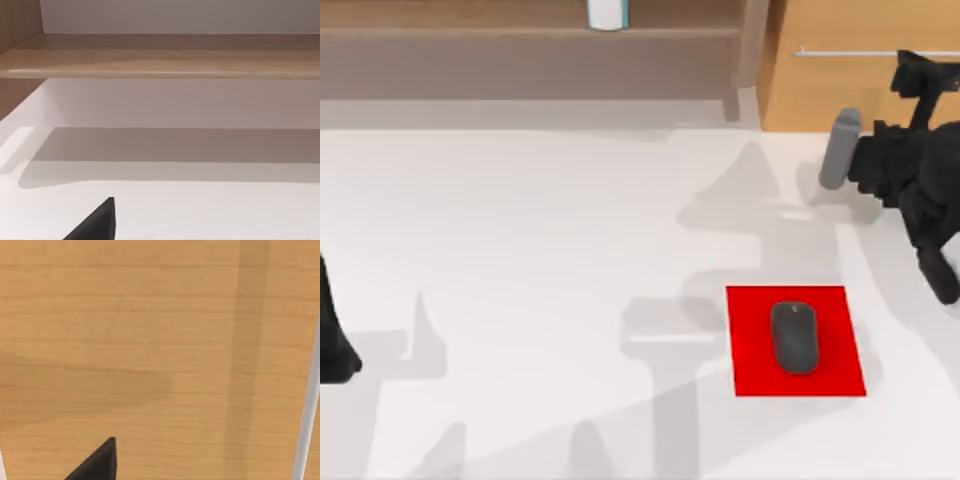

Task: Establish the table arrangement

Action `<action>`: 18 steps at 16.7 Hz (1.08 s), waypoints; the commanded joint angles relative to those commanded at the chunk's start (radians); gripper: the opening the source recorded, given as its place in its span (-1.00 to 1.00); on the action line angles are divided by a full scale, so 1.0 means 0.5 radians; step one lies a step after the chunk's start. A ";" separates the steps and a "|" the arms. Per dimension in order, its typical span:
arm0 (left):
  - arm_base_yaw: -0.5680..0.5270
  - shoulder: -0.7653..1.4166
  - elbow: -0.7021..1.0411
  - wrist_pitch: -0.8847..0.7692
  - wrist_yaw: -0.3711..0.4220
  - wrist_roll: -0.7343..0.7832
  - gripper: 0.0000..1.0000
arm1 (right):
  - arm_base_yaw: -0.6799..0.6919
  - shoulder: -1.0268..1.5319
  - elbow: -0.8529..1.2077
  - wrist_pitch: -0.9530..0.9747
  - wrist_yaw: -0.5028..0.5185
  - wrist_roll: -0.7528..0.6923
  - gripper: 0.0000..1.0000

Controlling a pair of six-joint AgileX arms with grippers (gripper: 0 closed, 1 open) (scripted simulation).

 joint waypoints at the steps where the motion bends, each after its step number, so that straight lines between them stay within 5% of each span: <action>1: 0.000 0.000 0.000 0.000 0.000 0.000 1.00 | 0.021 -0.004 0.003 0.007 0.014 0.021 1.00; 7: 0.000 0.000 0.000 0.000 0.000 0.000 1.00 | 0.507 0.009 0.173 -0.011 0.286 0.550 1.00; 18: 0.000 0.000 0.000 0.000 0.000 0.000 1.00 | 1.212 0.233 1.460 -0.913 0.906 2.401 1.00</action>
